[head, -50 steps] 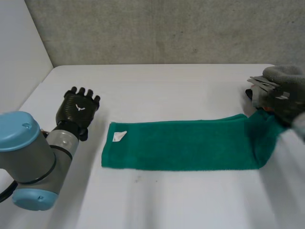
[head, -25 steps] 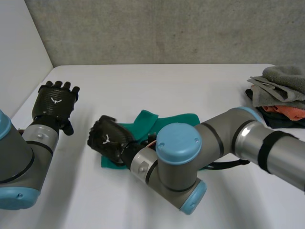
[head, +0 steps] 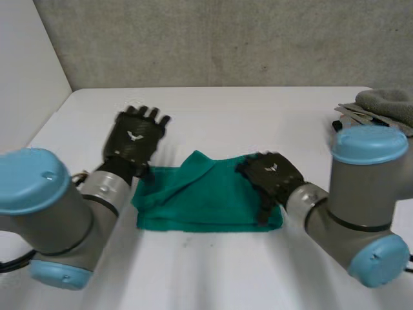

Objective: Fold the laundry.

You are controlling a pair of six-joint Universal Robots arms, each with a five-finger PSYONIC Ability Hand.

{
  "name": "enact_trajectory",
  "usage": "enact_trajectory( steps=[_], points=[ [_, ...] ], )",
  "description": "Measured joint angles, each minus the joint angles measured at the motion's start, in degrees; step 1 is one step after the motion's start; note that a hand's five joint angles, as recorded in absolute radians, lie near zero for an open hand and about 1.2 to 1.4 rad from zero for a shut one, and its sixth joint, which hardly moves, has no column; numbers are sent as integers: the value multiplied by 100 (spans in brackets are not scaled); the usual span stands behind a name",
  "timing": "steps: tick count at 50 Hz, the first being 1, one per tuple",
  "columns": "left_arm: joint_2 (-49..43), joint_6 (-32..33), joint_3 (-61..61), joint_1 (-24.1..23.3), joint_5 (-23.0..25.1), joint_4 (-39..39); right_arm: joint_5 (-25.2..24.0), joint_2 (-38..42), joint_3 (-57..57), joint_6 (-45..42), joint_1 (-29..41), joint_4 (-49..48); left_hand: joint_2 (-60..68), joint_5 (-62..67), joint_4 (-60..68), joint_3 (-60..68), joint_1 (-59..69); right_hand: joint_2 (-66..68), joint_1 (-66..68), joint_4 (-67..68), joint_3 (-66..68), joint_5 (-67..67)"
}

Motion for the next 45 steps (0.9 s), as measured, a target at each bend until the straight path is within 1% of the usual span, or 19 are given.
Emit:
enact_trajectory(
  steps=[1, 2, 7, 11, 16, 18, 19, 20, 24, 26, 27, 28, 30, 31, 34, 36, 39, 42, 45],
  points=[
    [-48, -10, 28, -41, 0, -3, -17, 0, 167, 21, -149, 38, 0, 0, 0, 0, 0, 0, 0, 0, 0, 0],
    [-246, -35, 146, -190, 1, -30, -32, 7, 340, 18, -269, 2, 0, 0, 0, 0, 0, 11, 0, 2, 19, 1],
    [-776, -54, 469, -466, 2, -200, -50, 26, 676, -56, -389, -288, 0, 0, 0, 0, 0, 37, 19, 14, 136, 22],
    [-1110, -51, 736, -531, -1, -413, -50, 34, 818, -109, -376, -469, 0, 0, 0, 0, 0, 292, 44, 157, 379, 242],
    [-1509, -41, 1146, -501, -47, -607, -39, 54, 876, -140, -301, -571, 0, 0, 0, 0, 0, 761, 631, 744, 899, 688],
    [-1667, -33, 1338, -463, -118, -660, -26, 60, 896, -155, -283, -618, 0, 0, 0, 0, 0, 761, 631, 744, 899, 688],
    [-1807, -23, 1513, -413, -218, -701, -12, 64, 916, -181, -274, -671, 0, 0, 1, 0, 0, 1511, 1211, 1437, 1582, 1309],
    [-1859, -19, 1576, -391, -267, -717, -8, 65, 921, -190, -273, -685, 0, 0, 0, 0, 0, 1511, 1211, 1437, 1582, 1309],
    [-2157, 55, 1943, -177, -812, -836, 25, 81, 974, -320, -270, -836, 0, -1, 0, 0, 0, 1952, 1566, 1854, 2012, 1706],
    [-2287, 127, 2096, -32, -1283, -917, 42, 94, 1007, -436, -273, -910, 0, 0, 0, 0, 0, 2312, 1864, 2187, 2374, 2034],
    [-2297, 136, 2107, -19, -1340, -927, 45, 97, 1010, -454, -273, -918, 0, 0, 0, 0, 0, 2418, 1975, 2320, 2480, 2159],
    [-2315, 163, 2124, 17, -1503, -954, 58, 107, 1022, -516, -273, -942, 0, 0, 0, 0, 0, 2705, 2226, 2603, 2759, 2428],
    [-2314, 170, 2120, 24, -1545, -963, 64, 112, 1025, -538, -272, -949, 0, 0, 0, 0, 0, 2705, 2226, 2603, 2759, 2428],
    [-2260, 190, 2049, 12, -1639, -992, 113, 146, 1034, -644, -272, -972, 0, 0, 0, 0, 0, 3153, 2580, 3027, 3177, 2826],
    [-2111, 188, 1913, -65, -1593, -1003, 201, 185, 1035, -747, -276, -982, 0, -1, 0, 0, 0, 3310, 2705, 3189, 3338, 2977],
    [-1872, 177, 1708, -204, -1458, -1006, 352, 220, 1042, -861, -290, -986, 0, 0, 0, 0, 0, 3811, 3090, 3775, 3925, 3558],
    [-1713, 168, 1568, -297, -1366, -1004, 452, 227, 1058, -922, -306, -985, 0, 0, 0, 0, 0, 3964, 3215, 3932, 4082, 3709],
    [-1416, 164, 1299, -426, -1272, -1001, 551, 179, 1137, -981, -343, -967, 0, 0, 0, 0, 0, 5376, 4052, 5282, 5414, 5049],
    [-1165, 161, 1088, -484, -1243, -998, 589, 76, 1257, -1073, -413, -944, 0, 0, 0, 0, 0, 5461, 4074, 5441, 5556, 5205]
  ],
)
